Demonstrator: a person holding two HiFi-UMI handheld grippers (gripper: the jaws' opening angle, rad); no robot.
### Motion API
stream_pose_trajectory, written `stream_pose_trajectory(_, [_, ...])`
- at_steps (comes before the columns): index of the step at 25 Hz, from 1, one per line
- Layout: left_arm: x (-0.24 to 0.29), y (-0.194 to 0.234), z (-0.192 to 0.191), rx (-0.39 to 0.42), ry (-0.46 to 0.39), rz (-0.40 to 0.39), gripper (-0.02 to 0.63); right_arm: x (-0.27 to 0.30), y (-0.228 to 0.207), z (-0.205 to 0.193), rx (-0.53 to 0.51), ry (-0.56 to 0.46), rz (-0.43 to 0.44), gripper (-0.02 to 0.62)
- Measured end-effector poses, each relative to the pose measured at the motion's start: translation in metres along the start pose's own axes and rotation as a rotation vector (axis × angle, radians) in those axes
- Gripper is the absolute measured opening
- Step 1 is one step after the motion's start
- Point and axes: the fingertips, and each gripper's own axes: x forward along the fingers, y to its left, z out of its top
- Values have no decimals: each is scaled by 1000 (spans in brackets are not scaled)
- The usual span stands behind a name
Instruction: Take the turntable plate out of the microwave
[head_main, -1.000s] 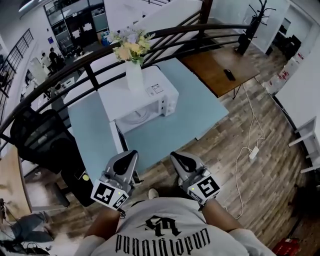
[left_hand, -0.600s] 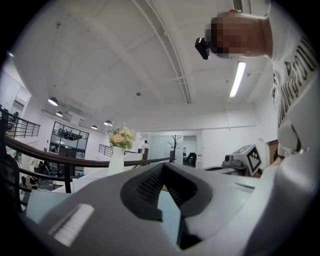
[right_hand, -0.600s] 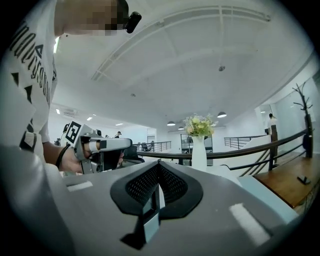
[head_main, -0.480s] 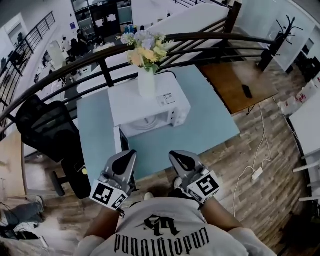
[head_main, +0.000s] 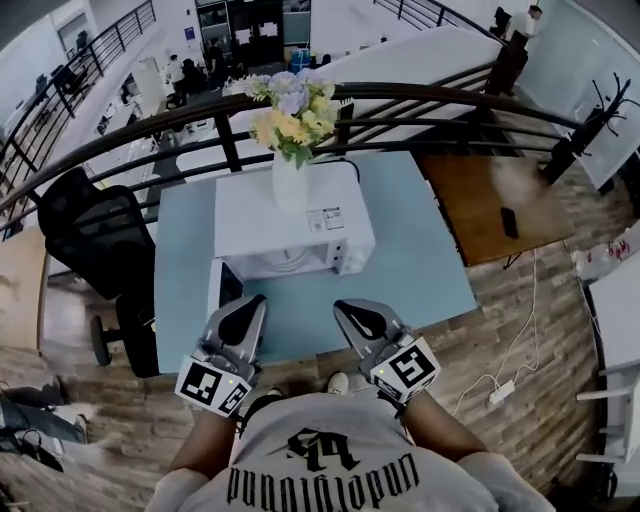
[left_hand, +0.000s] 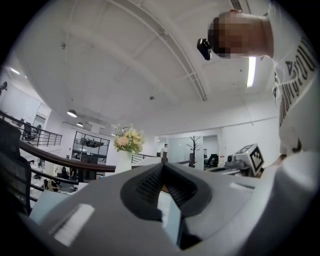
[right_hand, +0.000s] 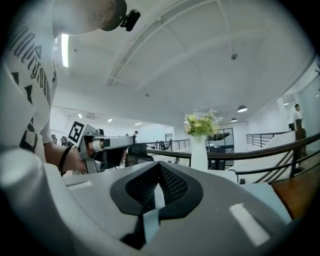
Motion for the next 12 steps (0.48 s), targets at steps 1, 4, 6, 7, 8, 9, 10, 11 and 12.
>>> stream_pose_trajectory(1, [3, -3, -1, 1, -2, 17, 49, -2, -5, -1, 2, 4, 16, 3])
stream_pose_trajectory(4, [10, -10, -7, 5, 0, 64, 49, -8, -15, -6, 5, 17, 59, 3])
stream_pose_trajectory(6, [15, -14, -12, 2, 5, 86, 49, -8, -23, -11, 13, 24, 79, 3])
stream_pose_trajectory(7, [18, -15, -14, 0, 8, 94, 49, -8, -26, -14, 20, 27, 86, 3])
stream_pose_trajectory(8, [20, -16, -16, 1, 9, 101, 49, -7, -29, -16, 27, 30, 91, 3])
stream_pose_trajectory(9, [22, -15, -18, 2, 12, 108, 49, -5, -32, -18, 32, 33, 96, 3])
stream_pose_trajectory(10, [25, -12, -21, 0, 15, 117, 49, -2, -35, -20, 36, 35, 101, 3])
stream_pose_trajectory(11, [28, -9, -26, -9, 18, 126, 49, 1, -38, -24, 41, 40, 106, 3])
stream_pose_trajectory(12, [30, -6, -32, -24, 23, 134, 49, 4, -40, -28, 48, 48, 110, 3])
